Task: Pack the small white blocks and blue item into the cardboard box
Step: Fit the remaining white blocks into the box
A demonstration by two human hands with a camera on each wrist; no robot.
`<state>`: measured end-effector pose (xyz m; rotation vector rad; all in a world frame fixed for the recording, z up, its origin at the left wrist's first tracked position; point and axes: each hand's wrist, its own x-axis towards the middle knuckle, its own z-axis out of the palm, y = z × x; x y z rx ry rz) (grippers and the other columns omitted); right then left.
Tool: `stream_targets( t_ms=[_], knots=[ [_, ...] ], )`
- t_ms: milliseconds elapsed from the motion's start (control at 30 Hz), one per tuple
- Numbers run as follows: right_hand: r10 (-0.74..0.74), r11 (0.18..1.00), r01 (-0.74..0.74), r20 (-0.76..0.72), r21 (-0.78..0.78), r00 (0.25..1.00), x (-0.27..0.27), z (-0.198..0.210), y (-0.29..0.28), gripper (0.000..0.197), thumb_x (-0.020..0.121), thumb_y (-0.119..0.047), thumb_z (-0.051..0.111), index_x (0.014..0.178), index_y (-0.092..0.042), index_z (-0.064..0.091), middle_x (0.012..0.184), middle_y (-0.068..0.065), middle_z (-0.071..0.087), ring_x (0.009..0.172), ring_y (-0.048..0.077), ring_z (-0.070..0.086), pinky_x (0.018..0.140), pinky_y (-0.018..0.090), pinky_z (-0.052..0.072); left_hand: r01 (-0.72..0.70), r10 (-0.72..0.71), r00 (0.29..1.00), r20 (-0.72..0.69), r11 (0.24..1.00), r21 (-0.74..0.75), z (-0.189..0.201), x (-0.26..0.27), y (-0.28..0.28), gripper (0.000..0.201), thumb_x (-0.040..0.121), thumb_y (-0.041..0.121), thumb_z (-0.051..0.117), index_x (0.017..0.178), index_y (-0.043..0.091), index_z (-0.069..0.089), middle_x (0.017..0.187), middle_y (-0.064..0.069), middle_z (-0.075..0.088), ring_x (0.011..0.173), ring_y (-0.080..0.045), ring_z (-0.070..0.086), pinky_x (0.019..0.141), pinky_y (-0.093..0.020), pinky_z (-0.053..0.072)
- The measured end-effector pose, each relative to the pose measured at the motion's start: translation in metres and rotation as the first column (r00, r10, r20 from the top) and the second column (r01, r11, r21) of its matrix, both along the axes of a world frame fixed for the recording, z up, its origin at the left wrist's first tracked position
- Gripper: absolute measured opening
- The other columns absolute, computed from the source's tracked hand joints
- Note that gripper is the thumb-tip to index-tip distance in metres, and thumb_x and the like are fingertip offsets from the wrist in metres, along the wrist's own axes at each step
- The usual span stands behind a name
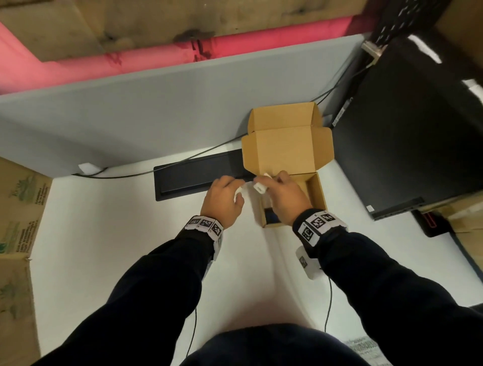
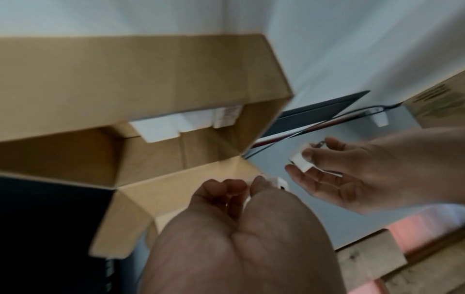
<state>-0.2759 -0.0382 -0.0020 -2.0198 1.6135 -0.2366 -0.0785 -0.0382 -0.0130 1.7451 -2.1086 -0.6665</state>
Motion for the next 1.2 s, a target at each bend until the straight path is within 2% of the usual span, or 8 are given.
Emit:
stream_targets(
  t_ms=[133, 200, 300, 500, 633, 767, 933, 1200],
  knots=[
    [-0.100, 0.994, 0.098, -0.036, -0.043, 0.994, -0.045, -0.003, 0.007, 0.050, 0.095, -0.012, 0.060, 0.139, -0.034, 0.053, 0.127, 0.012, 0.052, 0.104, 0.031, 0.061, 0.084, 0.038, 0.054, 0.107, -0.106, 0.994, 0.035, 0.994, -0.011, 0.008, -0.032, 0.001, 0.037, 0.092, 0.017, 0.056, 0.127, 0.020, 0.063, 0.123, -0.005, 0.061, 0.109, -0.028, 0.053, 0.094, -0.046, 0.047],
    [-0.107, 0.994, 0.111, -0.119, 0.021, 0.987, -0.058, -0.005, 0.010, 0.047, 0.094, -0.017, 0.061, 0.137, -0.034, 0.055, 0.131, 0.011, 0.046, 0.111, 0.031, 0.055, 0.089, 0.042, 0.054, 0.191, -0.190, 0.970, 0.153, 0.982, 0.004, 0.009, -0.048, 0.001, 0.037, 0.091, 0.017, 0.056, 0.125, 0.027, 0.066, 0.125, -0.004, 0.056, 0.107, -0.028, 0.049, 0.092, -0.045, 0.043],
    [0.002, 0.999, 0.014, -0.301, 0.051, 0.953, -0.065, -0.011, 0.009, 0.043, 0.088, -0.017, 0.067, 0.131, -0.021, 0.061, 0.137, 0.011, 0.043, 0.123, 0.033, 0.042, 0.095, 0.046, 0.052, 0.286, -0.304, 0.885, 0.353, 0.953, 0.104, 0.006, -0.068, -0.001, 0.041, 0.091, 0.019, 0.059, 0.125, 0.040, 0.067, 0.127, -0.004, 0.044, 0.111, -0.029, 0.039, 0.093, -0.043, 0.034],
    [0.145, 0.987, -0.111, -0.361, 0.113, 0.921, -0.067, -0.016, 0.002, 0.030, 0.089, -0.022, 0.068, 0.118, -0.016, 0.066, 0.128, 0.008, 0.055, 0.119, 0.033, 0.050, 0.090, 0.042, 0.051, 0.321, -0.358, 0.734, 0.577, 0.932, 0.170, 0.001, -0.098, -0.003, 0.032, 0.095, 0.027, 0.056, 0.119, 0.043, 0.070, 0.133, -0.009, 0.038, 0.119, -0.034, 0.036, 0.095, -0.049, 0.032],
    [0.191, 0.980, -0.168, -0.283, 0.107, 0.940, -0.069, -0.017, -0.006, 0.034, 0.089, -0.023, 0.068, 0.121, -0.017, 0.059, 0.117, 0.008, 0.060, 0.109, 0.033, 0.058, 0.080, 0.039, 0.053, 0.322, -0.322, 0.696, 0.642, 0.939, 0.122, 0.007, -0.109, -0.008, 0.018, 0.088, 0.027, 0.066, 0.098, 0.033, 0.079, 0.128, -0.014, 0.050, 0.115, -0.037, 0.047, 0.090, -0.051, 0.039],
    [0.190, 0.977, -0.163, -0.219, 0.137, 0.957, -0.072, -0.021, -0.011, 0.021, 0.092, -0.019, 0.063, 0.112, -0.014, 0.066, 0.112, 0.010, 0.060, 0.102, 0.033, 0.060, 0.081, 0.037, 0.053, 0.284, -0.304, 0.723, 0.621, 0.949, 0.134, 0.001, -0.112, -0.013, 0.030, 0.097, 0.025, 0.049, 0.114, 0.029, 0.074, 0.140, -0.015, 0.038, 0.123, -0.038, 0.037, 0.098, -0.051, 0.033],
    [0.144, 0.979, -0.123, -0.122, 0.165, 0.982, -0.074, -0.028, -0.013, 0.018, 0.088, -0.006, 0.065, 0.103, -0.011, 0.072, 0.112, 0.008, 0.057, 0.097, 0.031, 0.063, 0.083, 0.035, 0.055, 0.229, -0.288, 0.785, 0.548, 0.958, 0.175, -0.005, -0.107, -0.014, 0.034, 0.092, 0.020, 0.058, 0.119, 0.037, 0.068, 0.133, -0.011, 0.040, 0.121, -0.035, 0.037, 0.097, -0.050, 0.035],
    [0.107, 0.984, -0.087, -0.124, 0.157, 0.986, -0.066, -0.034, -0.011, 0.017, 0.091, -0.010, 0.062, 0.104, -0.007, 0.073, 0.098, 0.006, 0.056, 0.088, 0.027, 0.062, 0.063, 0.019, 0.038, 0.146, -0.232, 0.875, 0.425, 0.964, 0.224, -0.013, -0.110, -0.011, 0.037, 0.086, 0.009, 0.059, 0.118, 0.027, 0.063, 0.131, -0.010, 0.042, 0.124, -0.034, 0.037, 0.093, -0.045, 0.037]
  ],
)
